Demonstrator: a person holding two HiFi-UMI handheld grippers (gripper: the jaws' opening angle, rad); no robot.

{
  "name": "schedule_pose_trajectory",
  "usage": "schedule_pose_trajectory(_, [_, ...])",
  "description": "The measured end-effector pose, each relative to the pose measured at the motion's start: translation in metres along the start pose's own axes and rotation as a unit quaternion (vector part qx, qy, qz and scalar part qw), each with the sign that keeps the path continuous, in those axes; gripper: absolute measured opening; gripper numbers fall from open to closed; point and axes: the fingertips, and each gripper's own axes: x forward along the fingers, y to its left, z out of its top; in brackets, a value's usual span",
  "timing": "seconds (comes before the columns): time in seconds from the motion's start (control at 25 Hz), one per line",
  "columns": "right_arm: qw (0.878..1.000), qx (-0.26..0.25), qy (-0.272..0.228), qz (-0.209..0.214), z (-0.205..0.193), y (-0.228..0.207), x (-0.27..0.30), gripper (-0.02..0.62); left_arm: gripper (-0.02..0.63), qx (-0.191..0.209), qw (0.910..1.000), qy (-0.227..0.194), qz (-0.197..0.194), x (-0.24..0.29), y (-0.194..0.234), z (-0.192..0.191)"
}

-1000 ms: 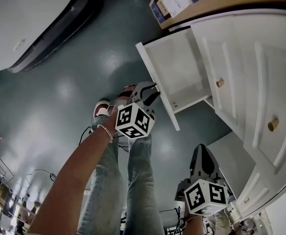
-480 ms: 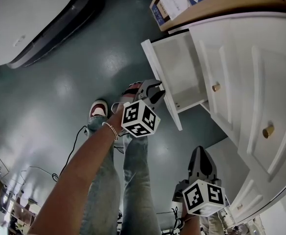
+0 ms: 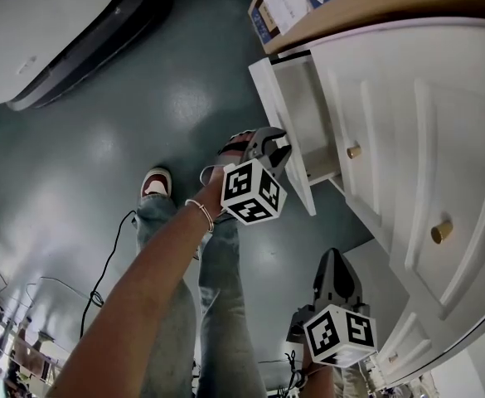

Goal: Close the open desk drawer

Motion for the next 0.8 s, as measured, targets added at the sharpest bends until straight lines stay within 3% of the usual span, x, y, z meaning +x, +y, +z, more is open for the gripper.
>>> schedule_pose_trajectory(0.16, [1.000, 0.002, 0.002, 0.000, 0.003, -0.008, -0.001, 0.006, 0.115, -0.013, 0.9999, 0.004, 0.004, 0.014, -0.002, 0.012])
schedule_pose_trajectory(0.44, [1.000, 0.000, -0.004, 0.003, 0.013, -0.019, -0.001, 0.006, 0.117, 0.019, 0.9998, 0.002, -0.002, 0.032, -0.003, 0.030])
schedule_pose_trajectory(0.8, [1.000, 0.000, 0.004, 0.011, 0.005, -0.030, 0.002, 0.006, 0.118, 0.021, 0.9997, -0.012, 0.006, 0.048, -0.003, 0.047])
